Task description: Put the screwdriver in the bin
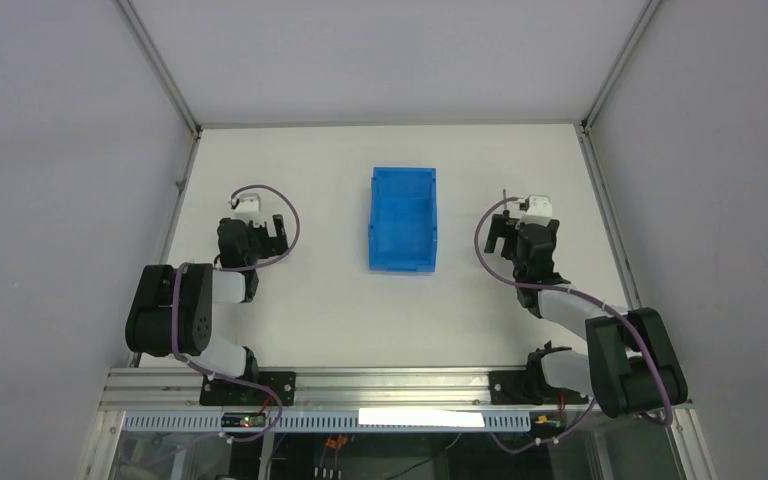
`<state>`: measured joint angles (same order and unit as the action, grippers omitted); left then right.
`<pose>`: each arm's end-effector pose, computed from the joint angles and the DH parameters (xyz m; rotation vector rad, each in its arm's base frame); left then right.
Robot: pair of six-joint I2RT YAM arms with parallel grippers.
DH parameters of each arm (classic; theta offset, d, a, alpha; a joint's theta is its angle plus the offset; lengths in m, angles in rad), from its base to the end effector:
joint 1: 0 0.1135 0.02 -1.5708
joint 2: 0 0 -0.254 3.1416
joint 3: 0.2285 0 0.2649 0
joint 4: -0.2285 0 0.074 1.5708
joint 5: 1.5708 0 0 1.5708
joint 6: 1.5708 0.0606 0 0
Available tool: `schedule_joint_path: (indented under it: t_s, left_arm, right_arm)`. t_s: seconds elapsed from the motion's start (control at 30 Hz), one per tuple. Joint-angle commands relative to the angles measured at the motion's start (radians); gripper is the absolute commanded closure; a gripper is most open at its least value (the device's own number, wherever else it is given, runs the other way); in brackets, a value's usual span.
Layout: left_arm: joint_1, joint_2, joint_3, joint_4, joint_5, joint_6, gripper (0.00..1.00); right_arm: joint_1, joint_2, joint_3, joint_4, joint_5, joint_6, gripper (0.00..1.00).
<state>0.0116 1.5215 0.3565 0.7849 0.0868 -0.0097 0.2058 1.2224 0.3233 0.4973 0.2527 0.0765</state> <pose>0.2893 -0.0019 0.1040 0.0366 1.9500 -0.0834 0.2605 0.0389 0.1357 0.0376 1.9593 -0.0638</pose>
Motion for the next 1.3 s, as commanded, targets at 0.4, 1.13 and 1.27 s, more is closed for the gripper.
schedule_joint_path:
  t_s: [0.4, 1.13, 1.27]
  left_arm:
    - [-0.01, -0.015, 0.022, 0.027, -0.004, -0.003, 0.01]
    - [-0.01, -0.015, 0.021, 0.027, -0.003, -0.003, 0.01]
    - [-0.01, -0.016, 0.021, 0.027, -0.003, -0.003, 0.01]
  right_arm:
    - [0.004, -0.054, 0.306, -0.323, 0.024, 0.036, 0.0]
    - [-0.072, 0.706, 1.084, -1.172, -0.077, 0.073, 0.18]
    - [-0.075, 0.767, 1.082, -1.154, -0.067, 0.072, 0.31]
